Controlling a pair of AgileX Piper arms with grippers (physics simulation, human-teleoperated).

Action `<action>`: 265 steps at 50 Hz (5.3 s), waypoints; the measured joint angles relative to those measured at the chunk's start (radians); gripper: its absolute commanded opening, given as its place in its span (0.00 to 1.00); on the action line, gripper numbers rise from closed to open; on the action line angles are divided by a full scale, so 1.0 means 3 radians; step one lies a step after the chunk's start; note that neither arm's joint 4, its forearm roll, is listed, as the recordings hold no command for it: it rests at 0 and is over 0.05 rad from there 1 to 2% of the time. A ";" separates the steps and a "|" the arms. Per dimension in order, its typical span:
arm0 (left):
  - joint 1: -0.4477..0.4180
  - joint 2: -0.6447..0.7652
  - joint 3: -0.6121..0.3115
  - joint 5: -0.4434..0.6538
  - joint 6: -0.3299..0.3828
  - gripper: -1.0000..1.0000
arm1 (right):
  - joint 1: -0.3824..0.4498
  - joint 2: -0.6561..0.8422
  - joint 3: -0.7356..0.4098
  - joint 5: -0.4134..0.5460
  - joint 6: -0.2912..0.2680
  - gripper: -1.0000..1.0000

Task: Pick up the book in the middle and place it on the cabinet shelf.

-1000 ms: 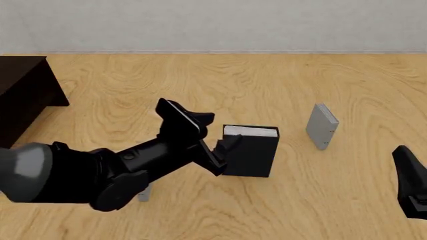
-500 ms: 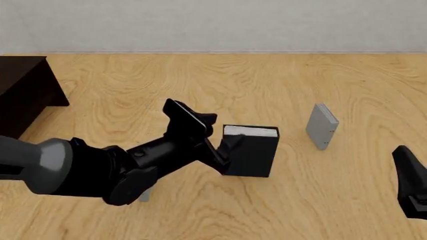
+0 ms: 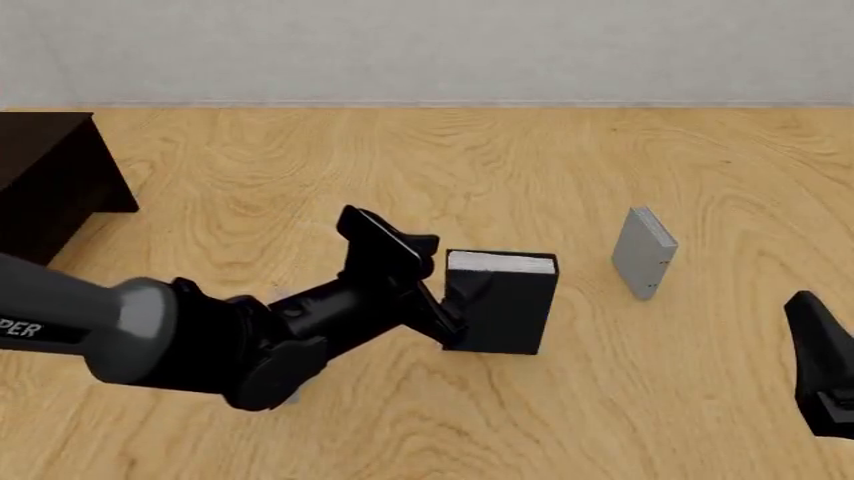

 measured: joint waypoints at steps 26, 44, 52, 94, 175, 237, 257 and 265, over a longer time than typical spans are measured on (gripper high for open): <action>0.0071 0.0190 -0.0172 -0.0021 -0.0106 1.00 | 0.0000 0.0000 0.0000 0.0000 0.0000 1.00; 0.0023 0.0327 -0.0373 0.0116 -0.0345 0.00 | 0.0000 0.0000 0.0000 0.0000 0.0000 1.00; -0.0010 0.0235 -0.0352 0.0202 -0.0421 0.00 | 0.0000 -0.0001 0.0000 0.0000 0.0000 1.00; 0.0106 -0.0934 -0.0284 0.0930 -0.0227 0.00 | 0.0000 0.0000 0.0000 0.0000 0.0000 1.00; 0.1120 -0.2011 -0.0377 0.1544 0.0400 0.00 | 0.0000 0.0000 0.0000 0.0000 0.0000 1.00; 0.1730 -0.2335 -0.0504 0.1954 0.1637 0.00 | 0.0000 0.0000 0.0000 0.0000 0.0000 1.00; 0.1903 -0.2503 -0.0437 0.2006 0.2169 0.00 | 0.0000 0.0000 0.0000 0.0000 0.0000 1.00; 0.1950 -0.2576 -0.0383 0.2004 0.2393 0.00 | 0.0000 0.0000 0.0000 0.0000 0.0000 1.00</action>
